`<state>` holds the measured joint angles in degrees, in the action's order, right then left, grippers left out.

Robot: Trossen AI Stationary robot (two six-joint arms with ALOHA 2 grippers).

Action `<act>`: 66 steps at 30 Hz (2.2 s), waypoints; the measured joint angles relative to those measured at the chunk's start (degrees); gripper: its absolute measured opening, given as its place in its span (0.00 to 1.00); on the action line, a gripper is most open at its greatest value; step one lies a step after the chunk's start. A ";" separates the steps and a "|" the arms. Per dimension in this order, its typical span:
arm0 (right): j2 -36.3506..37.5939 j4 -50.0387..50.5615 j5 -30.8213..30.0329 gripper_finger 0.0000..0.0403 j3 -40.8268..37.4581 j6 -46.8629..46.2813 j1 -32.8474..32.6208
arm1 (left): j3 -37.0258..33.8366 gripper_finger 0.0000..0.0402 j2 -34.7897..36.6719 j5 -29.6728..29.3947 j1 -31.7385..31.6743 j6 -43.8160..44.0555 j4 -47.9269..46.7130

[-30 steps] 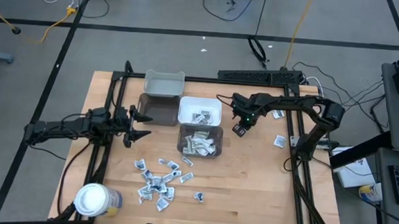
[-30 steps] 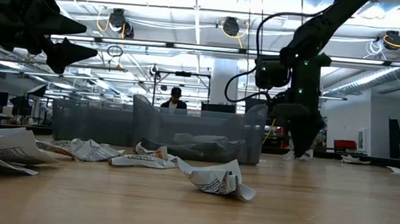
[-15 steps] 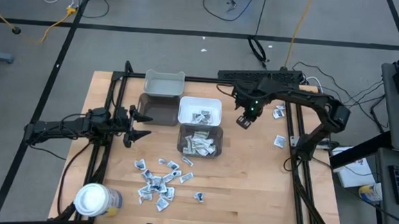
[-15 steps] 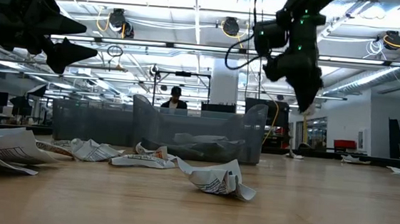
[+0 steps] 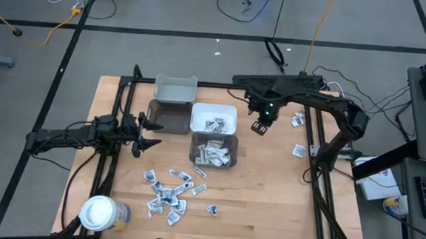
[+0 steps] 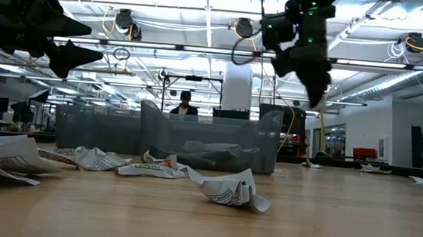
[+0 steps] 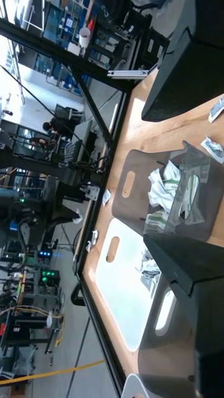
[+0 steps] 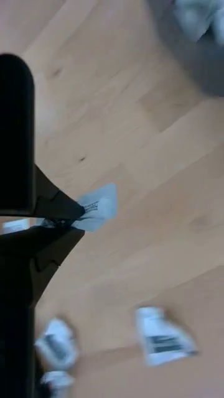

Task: Pick & Place First Aid Supplies
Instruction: Put the gray towelette pack into the white bin

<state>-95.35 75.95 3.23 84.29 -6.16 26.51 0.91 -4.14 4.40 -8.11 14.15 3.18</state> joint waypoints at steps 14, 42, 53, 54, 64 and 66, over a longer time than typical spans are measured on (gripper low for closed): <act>-18.97 7.54 2.88 0.02 27.69 11.05 -1.94 | 0.00 0.77 0.01 0.00 -0.01 0.00 0.00; -33.31 -5.22 2.59 0.02 35.90 15.88 -5.80 | 0.00 0.77 0.00 0.02 -0.01 0.01 0.00; -33.27 -12.01 -4.54 0.08 29.14 18.72 -6.39 | 0.00 0.77 0.00 0.02 0.02 0.00 0.00; -33.27 -12.42 -4.70 0.09 29.14 18.94 -6.45 | -0.02 0.77 0.00 0.02 -0.01 0.00 0.00; -33.27 -12.58 -4.48 0.45 29.14 17.58 -6.50 | 0.00 0.77 0.00 0.02 -0.01 0.00 0.00; -33.27 -12.59 -4.55 0.51 29.14 17.58 -6.52 | 0.00 0.77 0.00 0.02 -0.01 0.00 0.00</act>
<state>-128.62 63.36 -1.32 113.43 11.42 19.99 0.91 -4.14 4.43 -8.12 14.15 3.18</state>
